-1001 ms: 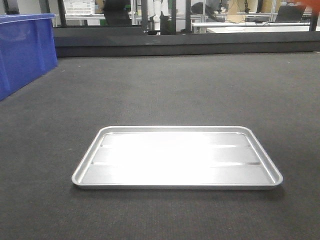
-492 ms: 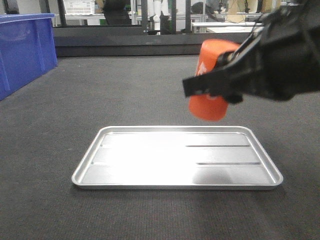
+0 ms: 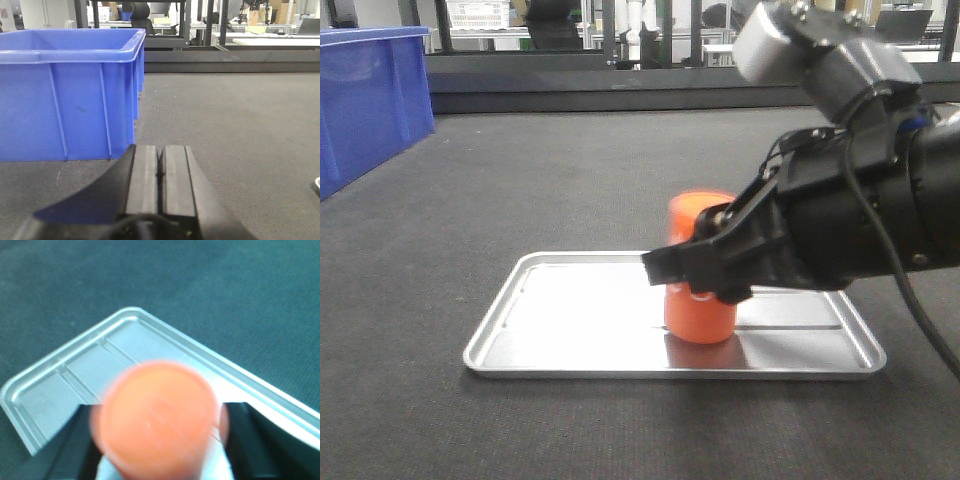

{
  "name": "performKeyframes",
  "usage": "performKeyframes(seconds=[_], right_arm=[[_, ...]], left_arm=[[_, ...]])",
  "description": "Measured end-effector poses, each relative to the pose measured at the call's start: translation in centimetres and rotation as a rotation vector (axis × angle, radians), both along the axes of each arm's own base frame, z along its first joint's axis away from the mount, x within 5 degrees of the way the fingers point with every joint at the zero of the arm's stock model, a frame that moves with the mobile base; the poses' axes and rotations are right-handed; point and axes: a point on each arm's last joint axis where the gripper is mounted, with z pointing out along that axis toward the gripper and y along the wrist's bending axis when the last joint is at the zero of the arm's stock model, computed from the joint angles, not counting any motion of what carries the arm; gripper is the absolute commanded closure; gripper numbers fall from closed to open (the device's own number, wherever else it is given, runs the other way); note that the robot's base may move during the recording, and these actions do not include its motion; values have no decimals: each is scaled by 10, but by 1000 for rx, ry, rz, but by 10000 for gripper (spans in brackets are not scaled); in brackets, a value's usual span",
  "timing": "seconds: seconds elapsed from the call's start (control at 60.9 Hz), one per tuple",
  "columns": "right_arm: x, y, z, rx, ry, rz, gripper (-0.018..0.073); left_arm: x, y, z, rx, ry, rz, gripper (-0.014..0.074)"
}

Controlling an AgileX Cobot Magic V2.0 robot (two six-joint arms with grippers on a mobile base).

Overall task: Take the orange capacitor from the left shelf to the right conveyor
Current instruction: 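Lower the held capacitor upright onto the silver tray with the right gripper, then open the right gripper and lift it away from the capacitor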

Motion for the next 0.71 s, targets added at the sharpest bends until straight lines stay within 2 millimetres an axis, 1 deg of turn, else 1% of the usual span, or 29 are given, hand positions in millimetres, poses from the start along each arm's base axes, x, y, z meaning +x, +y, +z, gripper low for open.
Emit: performKeyframes(seconds=[0.361, 0.542, 0.706], right_arm=[[1, 2, 3, 34, -24, 5, -66], [-2, 0, 18, 72, -76, 6, -66], [-8, -5, 40, 114, -139, 5, -62]], left_arm=[[0, 0, 0, 0, 0, 0, 701], [0, 0, 0, 0, 0, 0, 701], [0, 0, 0, 0, 0, 0, 701]])
